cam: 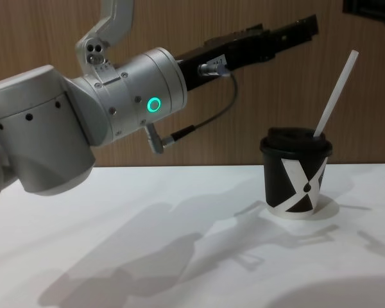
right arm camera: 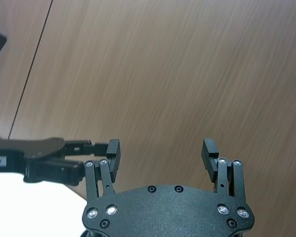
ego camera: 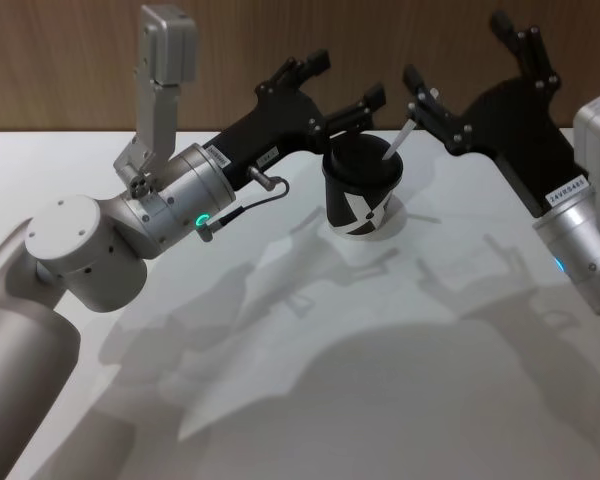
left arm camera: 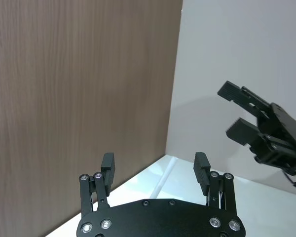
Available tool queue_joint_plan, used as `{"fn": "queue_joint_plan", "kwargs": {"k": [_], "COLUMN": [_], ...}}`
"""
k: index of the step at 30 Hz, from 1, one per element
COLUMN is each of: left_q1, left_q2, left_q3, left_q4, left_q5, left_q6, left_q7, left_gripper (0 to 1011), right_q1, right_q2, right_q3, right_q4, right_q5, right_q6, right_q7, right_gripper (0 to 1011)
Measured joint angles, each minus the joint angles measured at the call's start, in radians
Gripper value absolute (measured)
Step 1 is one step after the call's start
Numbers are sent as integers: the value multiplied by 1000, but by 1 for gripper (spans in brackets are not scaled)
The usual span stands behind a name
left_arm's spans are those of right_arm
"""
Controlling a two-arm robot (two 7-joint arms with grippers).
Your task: Pick up the straw with one hand, pass it to the other hand, and insert it into the cup.
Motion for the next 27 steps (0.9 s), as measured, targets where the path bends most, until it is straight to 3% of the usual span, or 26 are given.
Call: {"fn": "queue_joint_plan", "kwargs": {"k": [16, 27], "left_q1": [2, 3], "left_q2": [2, 3], "left_q3": [-2, -1], "left_q4": [6, 6], "left_q5": [-45, -55], "left_q6": [-11, -16], "left_q7": [-32, -36], "left_gripper": [1003, 1003], "right_q1": [37, 48], "right_q2": [-81, -103], "right_q3": [-1, -4], "right_q4": [19, 24], "right_q5": [118, 153], "right_q6": [19, 28], "right_q7": [0, -2], "right_gripper": [1001, 1001]}}
